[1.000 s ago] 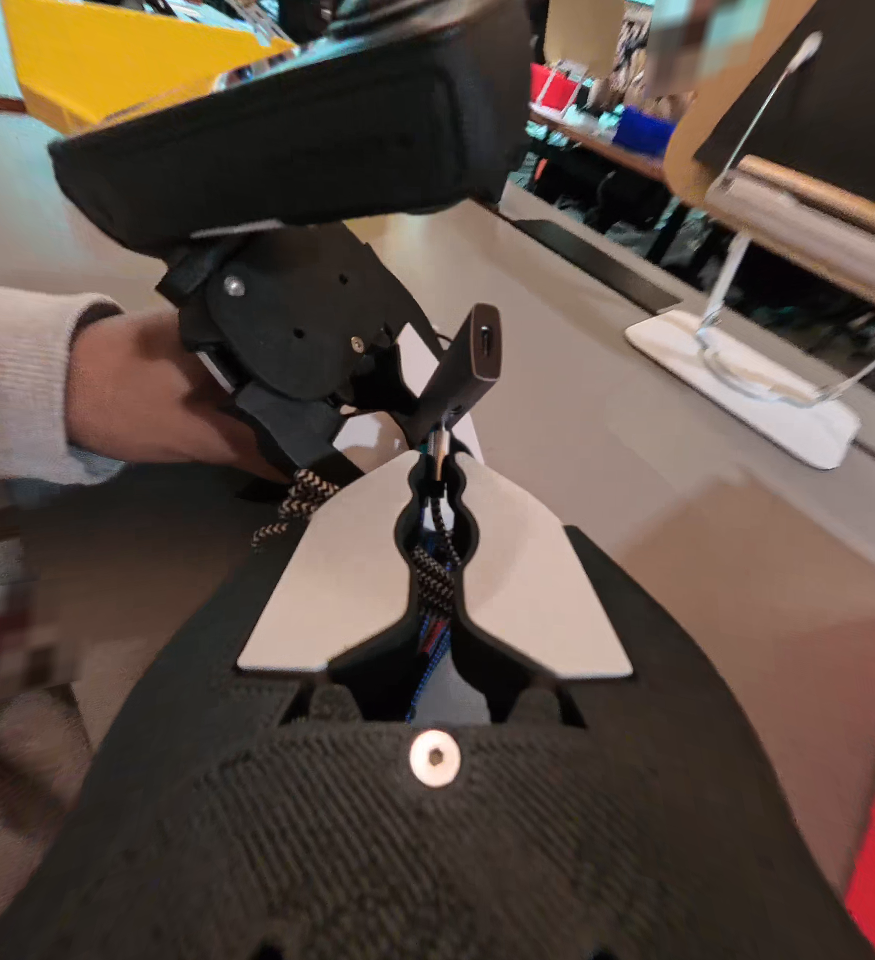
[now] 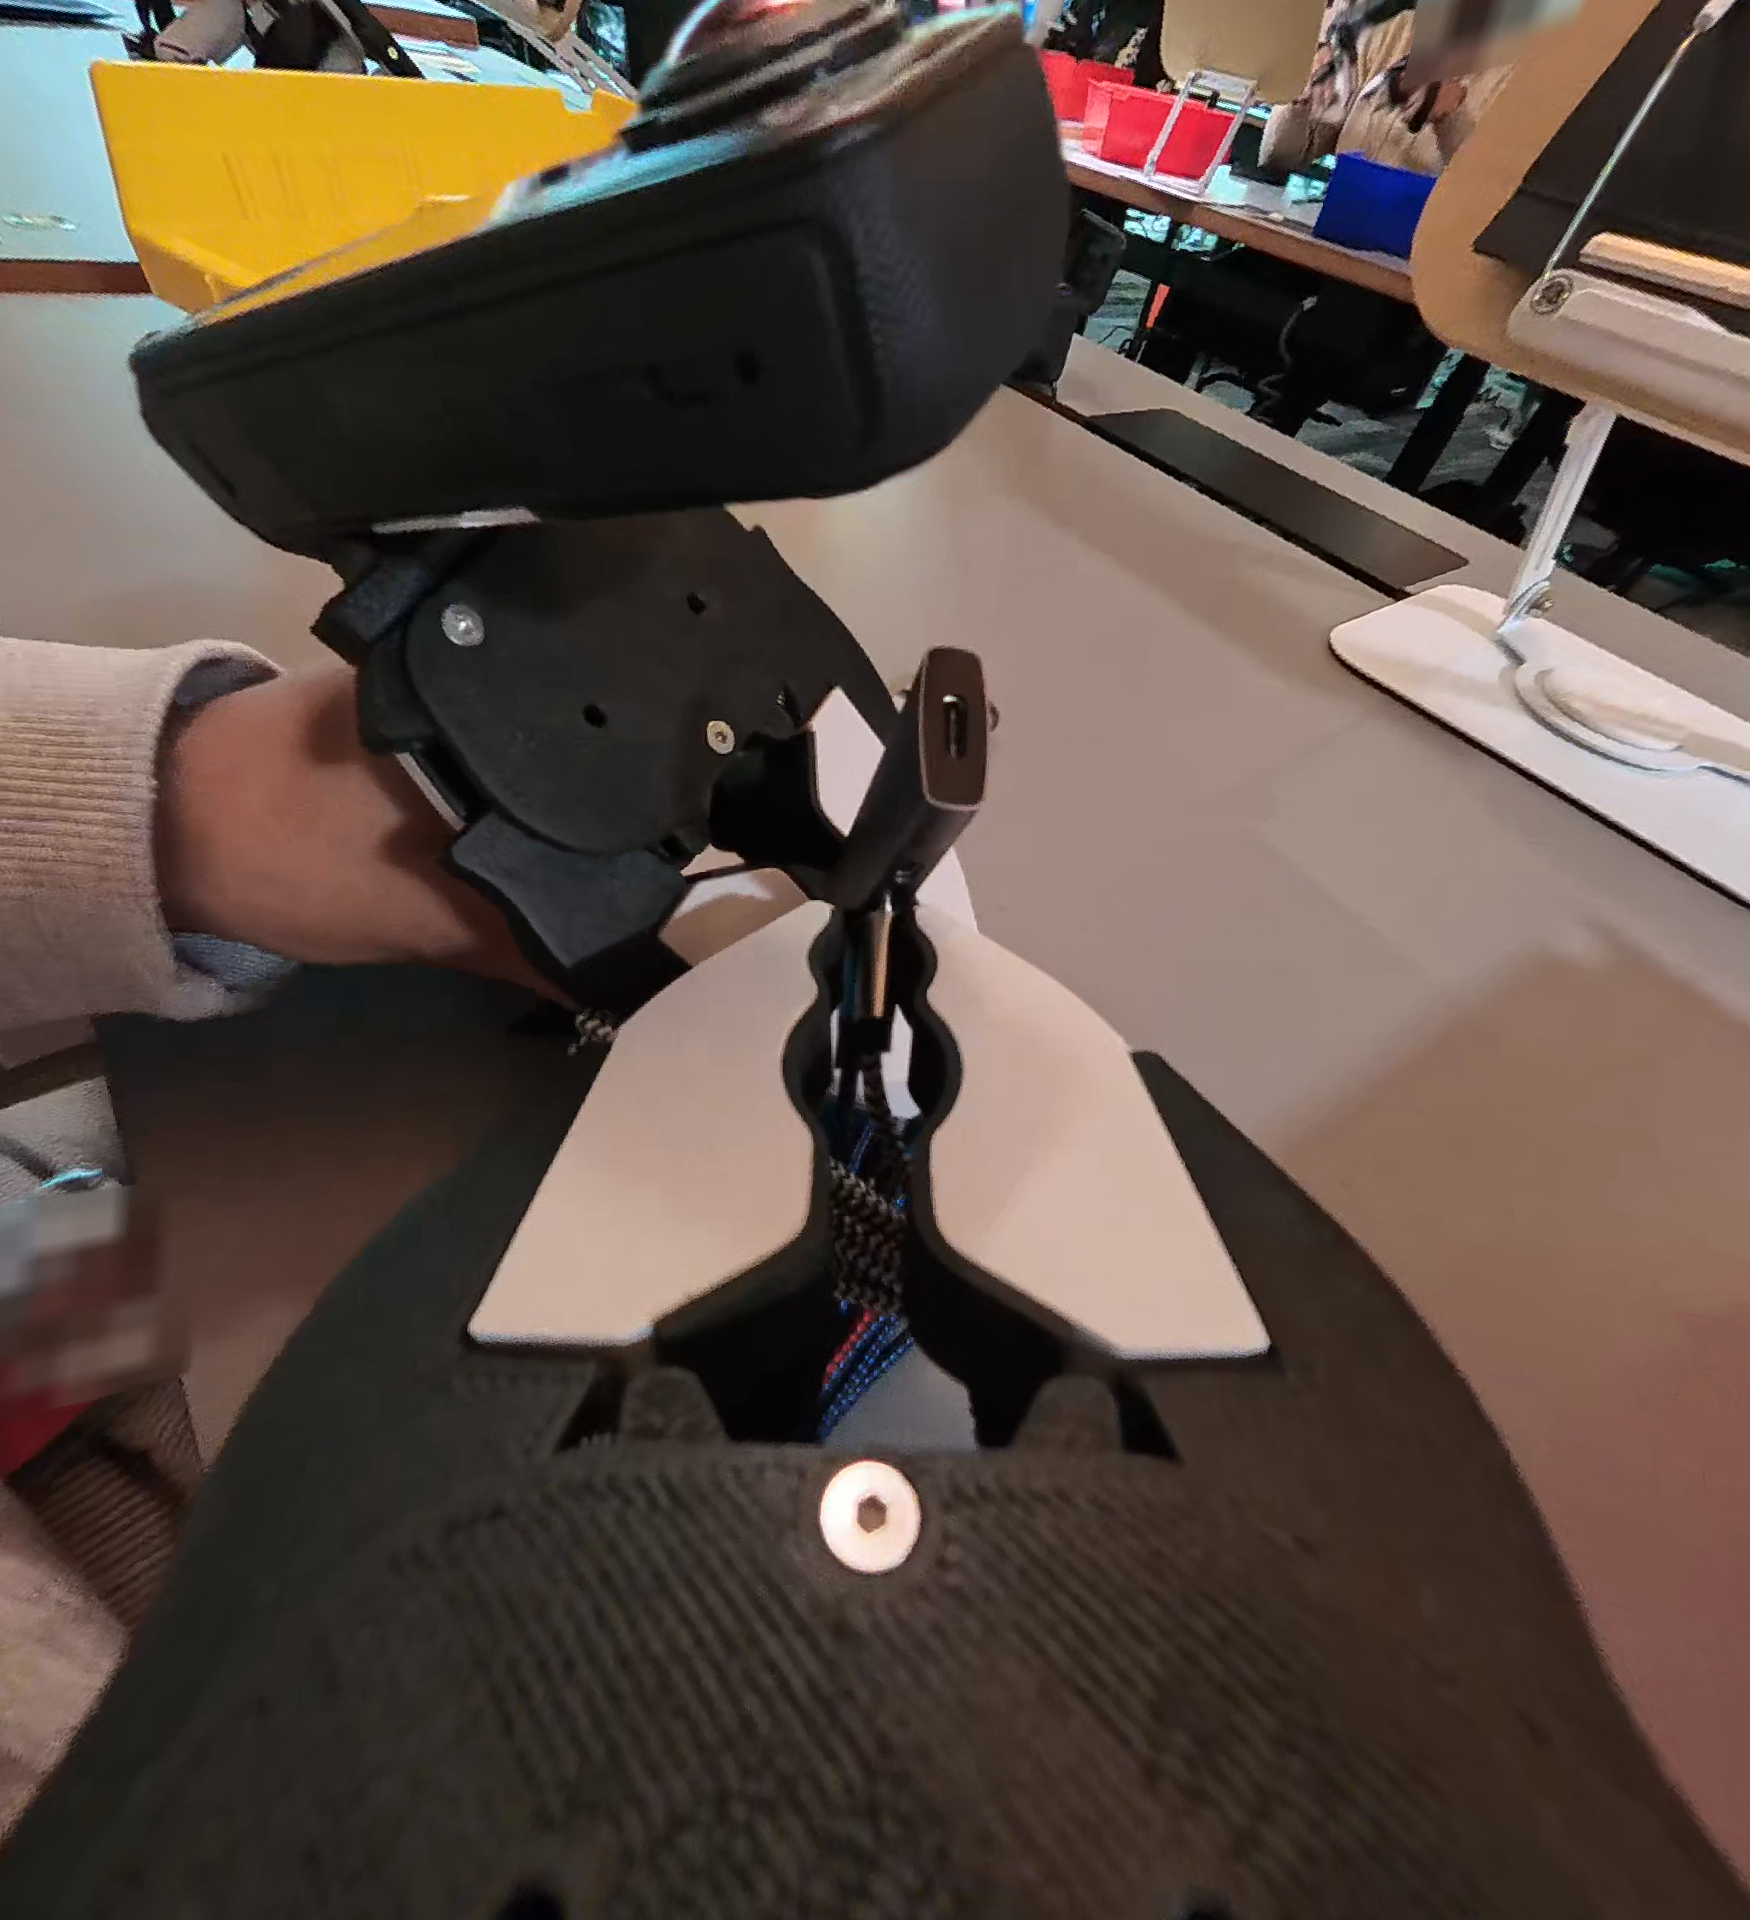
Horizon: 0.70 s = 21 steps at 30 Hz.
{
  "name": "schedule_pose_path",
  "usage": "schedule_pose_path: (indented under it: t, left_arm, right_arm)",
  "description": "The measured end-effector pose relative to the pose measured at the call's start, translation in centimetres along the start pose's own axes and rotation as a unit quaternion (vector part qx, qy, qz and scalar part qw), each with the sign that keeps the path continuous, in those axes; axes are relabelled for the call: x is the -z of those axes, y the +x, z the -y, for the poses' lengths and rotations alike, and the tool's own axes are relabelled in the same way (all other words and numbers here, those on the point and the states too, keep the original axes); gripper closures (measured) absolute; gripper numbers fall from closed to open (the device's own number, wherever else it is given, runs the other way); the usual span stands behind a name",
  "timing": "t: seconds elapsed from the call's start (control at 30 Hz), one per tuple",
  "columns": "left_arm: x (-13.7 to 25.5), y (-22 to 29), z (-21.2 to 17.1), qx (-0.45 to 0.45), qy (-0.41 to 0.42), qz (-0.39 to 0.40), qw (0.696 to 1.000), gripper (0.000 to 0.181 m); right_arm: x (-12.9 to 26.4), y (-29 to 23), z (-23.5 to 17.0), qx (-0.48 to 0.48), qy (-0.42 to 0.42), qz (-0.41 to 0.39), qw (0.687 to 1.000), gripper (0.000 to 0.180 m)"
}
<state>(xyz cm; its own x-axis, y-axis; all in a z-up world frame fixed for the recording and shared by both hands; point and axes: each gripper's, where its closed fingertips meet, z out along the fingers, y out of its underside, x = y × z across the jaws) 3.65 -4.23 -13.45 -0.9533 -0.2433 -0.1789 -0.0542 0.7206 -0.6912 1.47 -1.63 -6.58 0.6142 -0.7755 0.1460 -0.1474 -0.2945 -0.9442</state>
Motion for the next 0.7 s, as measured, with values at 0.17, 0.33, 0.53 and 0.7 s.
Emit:
schedule_pose_path:
  t: [0.17, 0.33, 0.53, 0.7]
  left_arm:
    - [-0.3, -0.5, 0.0, 0.013, -0.006, 0.005, 1.000, 0.155]
    - [-0.4, -1.0, 0.0, 0.020, -0.006, 0.026, 0.999, 0.150]
    - [-0.4, -0.9, 0.0, 0.024, -0.007, 0.016, 1.000, 0.152]
    - [-0.5, -0.6, -0.1, 0.043, -0.010, -0.021, 0.999, 0.150]
  right_arm:
    - [-0.2, 0.5, -0.1, -0.053, -0.009, 0.015, 0.998, 0.171]
    - [0.0, 0.6, -0.7, -0.058, -0.035, -0.017, 0.998, 0.172]
    - [0.2, 0.7, -0.9, -0.147, -0.028, 0.006, 0.989, 0.172]
    - [0.3, 1.1, -1.0, 0.009, -0.050, -0.054, 0.997, 0.171]
